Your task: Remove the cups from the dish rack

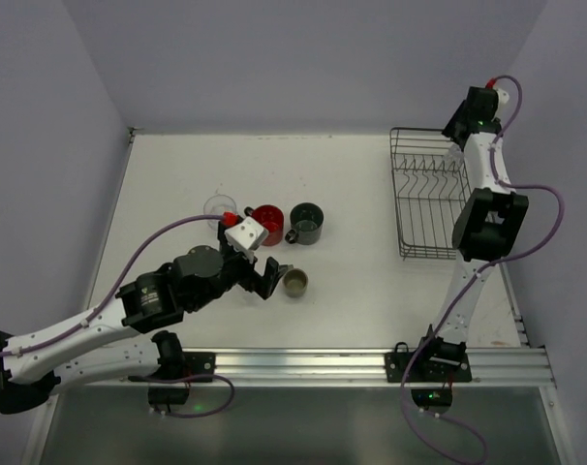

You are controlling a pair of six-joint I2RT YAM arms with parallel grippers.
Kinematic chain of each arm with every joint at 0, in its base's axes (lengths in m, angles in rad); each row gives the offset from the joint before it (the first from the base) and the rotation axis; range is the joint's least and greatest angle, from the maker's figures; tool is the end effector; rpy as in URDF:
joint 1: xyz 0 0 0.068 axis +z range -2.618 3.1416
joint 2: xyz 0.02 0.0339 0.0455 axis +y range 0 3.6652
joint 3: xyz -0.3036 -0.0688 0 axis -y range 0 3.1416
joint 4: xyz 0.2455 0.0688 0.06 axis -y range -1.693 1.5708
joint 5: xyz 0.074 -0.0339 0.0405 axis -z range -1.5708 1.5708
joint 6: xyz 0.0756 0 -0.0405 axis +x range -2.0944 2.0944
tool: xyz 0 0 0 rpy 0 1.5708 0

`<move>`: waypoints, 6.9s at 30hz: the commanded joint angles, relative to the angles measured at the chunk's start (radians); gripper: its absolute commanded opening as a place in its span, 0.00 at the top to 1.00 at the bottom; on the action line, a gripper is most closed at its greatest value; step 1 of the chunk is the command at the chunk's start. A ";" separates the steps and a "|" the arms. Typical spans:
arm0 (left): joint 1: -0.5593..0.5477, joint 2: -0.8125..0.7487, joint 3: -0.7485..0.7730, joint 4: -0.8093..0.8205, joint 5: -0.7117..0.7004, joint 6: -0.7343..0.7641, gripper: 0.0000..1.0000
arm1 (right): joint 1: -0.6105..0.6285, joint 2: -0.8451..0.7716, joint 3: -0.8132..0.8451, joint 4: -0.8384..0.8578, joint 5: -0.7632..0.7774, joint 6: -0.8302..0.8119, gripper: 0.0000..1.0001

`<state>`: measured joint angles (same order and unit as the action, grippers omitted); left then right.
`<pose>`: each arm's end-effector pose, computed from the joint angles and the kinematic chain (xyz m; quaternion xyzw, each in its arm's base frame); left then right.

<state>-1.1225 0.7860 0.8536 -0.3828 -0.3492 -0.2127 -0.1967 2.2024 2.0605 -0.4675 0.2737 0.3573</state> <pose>0.1032 -0.1548 0.3598 0.2585 0.7608 -0.2477 0.5413 0.5561 -0.1317 0.2992 0.3009 0.8276 -0.0838 0.4663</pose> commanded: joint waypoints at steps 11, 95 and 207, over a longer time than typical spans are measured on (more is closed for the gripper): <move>-0.003 -0.002 -0.010 0.044 -0.016 0.042 0.02 | -0.010 0.149 0.196 -0.128 0.068 -0.073 0.32; 0.124 0.311 0.168 0.561 0.412 -0.287 0.11 | 0.272 -1.337 -1.499 1.039 -0.861 0.612 0.58; 0.174 0.270 0.490 -0.340 -0.203 -0.177 0.00 | 0.402 -1.830 -1.359 0.270 -0.727 0.284 0.01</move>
<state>-0.9455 1.1790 1.2160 -0.7792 -0.4496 -0.4843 0.2031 0.4080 0.5789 -0.0540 -0.5617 0.7246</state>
